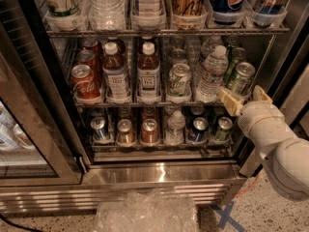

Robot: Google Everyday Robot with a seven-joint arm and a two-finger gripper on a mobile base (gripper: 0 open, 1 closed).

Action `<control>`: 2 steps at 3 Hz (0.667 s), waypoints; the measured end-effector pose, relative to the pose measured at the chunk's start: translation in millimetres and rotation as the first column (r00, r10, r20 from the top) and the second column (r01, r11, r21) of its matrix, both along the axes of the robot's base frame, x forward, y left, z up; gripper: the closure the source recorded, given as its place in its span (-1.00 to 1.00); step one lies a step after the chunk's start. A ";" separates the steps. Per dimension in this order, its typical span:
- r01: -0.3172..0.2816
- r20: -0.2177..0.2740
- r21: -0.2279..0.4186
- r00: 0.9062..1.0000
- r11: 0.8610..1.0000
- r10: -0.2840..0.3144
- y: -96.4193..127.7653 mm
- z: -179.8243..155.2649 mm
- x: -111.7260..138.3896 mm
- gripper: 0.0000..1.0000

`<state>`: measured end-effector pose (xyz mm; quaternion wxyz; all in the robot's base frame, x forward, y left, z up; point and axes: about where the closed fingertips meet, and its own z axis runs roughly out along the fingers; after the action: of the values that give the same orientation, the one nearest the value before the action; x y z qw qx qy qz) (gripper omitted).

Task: Pick green can from middle shelf of fridge

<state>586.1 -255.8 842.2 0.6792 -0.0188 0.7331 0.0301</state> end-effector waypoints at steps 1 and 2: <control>0.019 0.025 -0.008 1.000 1.000 -0.019 -6.2 6.6 7.9 -0.46; 0.033 0.040 -0.016 0.999 0.999 -0.032 -12.7 10.6 14.2 -0.46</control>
Offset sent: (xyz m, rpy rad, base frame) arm 0.0207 -0.0226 0.0147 -0.0268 -0.0561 -0.0528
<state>600.3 -268.6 852.8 0.6938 -0.0130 0.7199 0.0125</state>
